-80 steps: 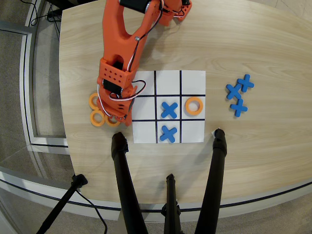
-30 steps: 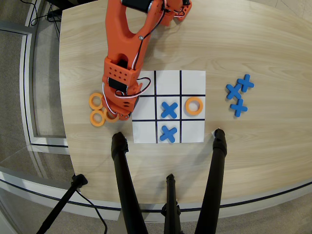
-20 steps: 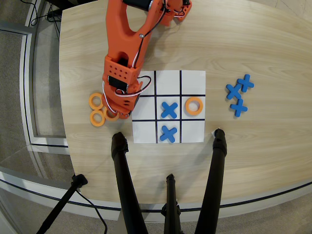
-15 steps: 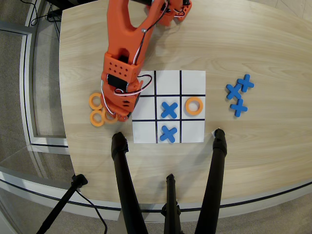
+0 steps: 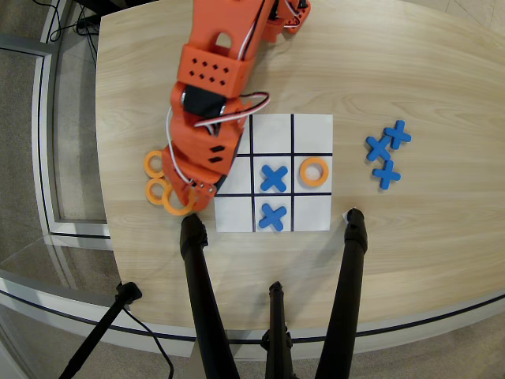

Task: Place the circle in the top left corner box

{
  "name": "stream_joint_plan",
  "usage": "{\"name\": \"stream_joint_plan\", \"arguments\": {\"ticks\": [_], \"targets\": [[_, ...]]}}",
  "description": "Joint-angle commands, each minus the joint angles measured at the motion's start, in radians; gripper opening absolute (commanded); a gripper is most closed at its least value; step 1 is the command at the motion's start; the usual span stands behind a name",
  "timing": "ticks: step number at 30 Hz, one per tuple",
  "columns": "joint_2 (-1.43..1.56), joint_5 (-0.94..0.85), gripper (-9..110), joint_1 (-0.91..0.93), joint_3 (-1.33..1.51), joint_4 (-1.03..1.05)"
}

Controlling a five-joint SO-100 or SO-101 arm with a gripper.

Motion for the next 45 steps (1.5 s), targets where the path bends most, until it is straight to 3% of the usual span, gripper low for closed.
{"name": "stream_joint_plan", "arguments": {"ticks": [1, 11, 24, 45], "targets": [[0.118, 0.002, 0, -0.071, 0.064, -0.008], [0.282, 0.066, 0, -0.333, 0.219, 0.015], [0.147, 0.198, 0, -0.604, 0.137, 0.015], [-0.37, 0.218, 0, -0.595, -0.221, -0.071]]}}
